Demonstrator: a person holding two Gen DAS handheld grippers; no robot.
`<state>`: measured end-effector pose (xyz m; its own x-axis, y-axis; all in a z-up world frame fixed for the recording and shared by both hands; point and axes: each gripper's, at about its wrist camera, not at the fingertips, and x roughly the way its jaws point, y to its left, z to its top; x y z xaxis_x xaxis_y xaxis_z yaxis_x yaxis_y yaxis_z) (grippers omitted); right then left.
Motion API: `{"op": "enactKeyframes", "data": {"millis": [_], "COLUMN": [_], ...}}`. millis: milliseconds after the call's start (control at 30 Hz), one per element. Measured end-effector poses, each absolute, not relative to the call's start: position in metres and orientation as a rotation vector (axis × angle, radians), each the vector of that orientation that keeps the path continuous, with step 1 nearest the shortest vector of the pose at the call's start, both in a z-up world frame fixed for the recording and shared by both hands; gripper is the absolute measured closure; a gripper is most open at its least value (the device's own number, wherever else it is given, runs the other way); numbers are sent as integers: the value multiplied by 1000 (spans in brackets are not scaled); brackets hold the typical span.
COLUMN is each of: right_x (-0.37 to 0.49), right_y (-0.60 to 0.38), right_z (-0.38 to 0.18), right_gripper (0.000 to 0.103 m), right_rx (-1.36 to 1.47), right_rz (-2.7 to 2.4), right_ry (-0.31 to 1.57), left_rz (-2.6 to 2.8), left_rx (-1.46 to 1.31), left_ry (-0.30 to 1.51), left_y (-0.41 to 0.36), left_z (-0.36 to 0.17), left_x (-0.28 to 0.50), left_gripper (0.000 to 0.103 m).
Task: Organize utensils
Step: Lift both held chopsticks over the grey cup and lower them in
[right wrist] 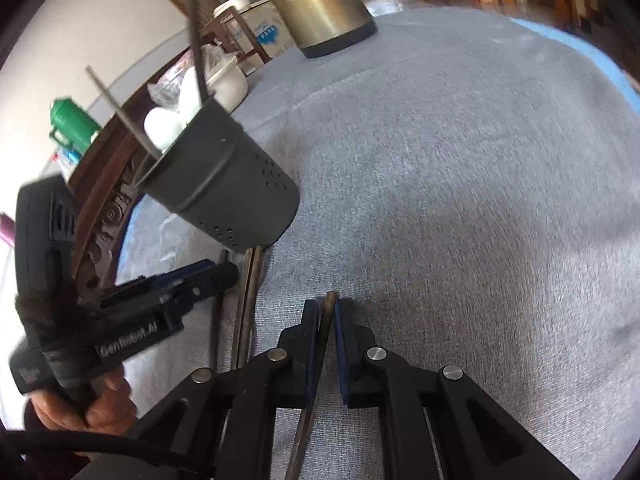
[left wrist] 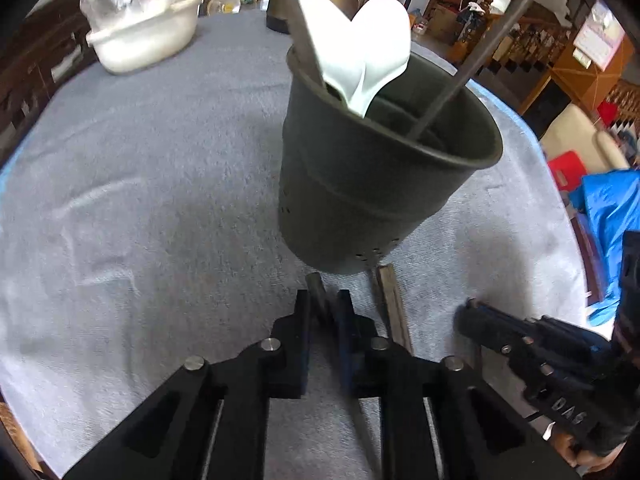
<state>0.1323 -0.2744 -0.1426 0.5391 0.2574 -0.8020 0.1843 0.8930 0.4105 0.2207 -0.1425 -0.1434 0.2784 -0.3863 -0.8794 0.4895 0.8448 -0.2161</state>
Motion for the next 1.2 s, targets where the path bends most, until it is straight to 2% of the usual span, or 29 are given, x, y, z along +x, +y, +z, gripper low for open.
{"op": "enactKeyframes", "data": {"millis": [200,400,833,1033,1200], "right_x": [121,109,68,54,50], "right_y": [-270,-274,-273,-268,-244], "right_z": [-124,-76,39,71,96], "right_gripper": [97,97,97,97,97], "right_rx": [466,486,471,410,246], "right_rz": [52,102,48,-41,-151], "right_ry": [969,824,308,103,-47], "left_rz": [-591,-607,-592,-586,-576], "left_rx": [70,34,-60,-81,-72], "left_ry": [1080,935,578,496,443], "left_y": [-124,-102,-66,-56,-56], "left_z": [-123,-64,62,90,109], "left_x": [212,202,170,161,156], "left_gripper": [96,96,97,97,97]}}
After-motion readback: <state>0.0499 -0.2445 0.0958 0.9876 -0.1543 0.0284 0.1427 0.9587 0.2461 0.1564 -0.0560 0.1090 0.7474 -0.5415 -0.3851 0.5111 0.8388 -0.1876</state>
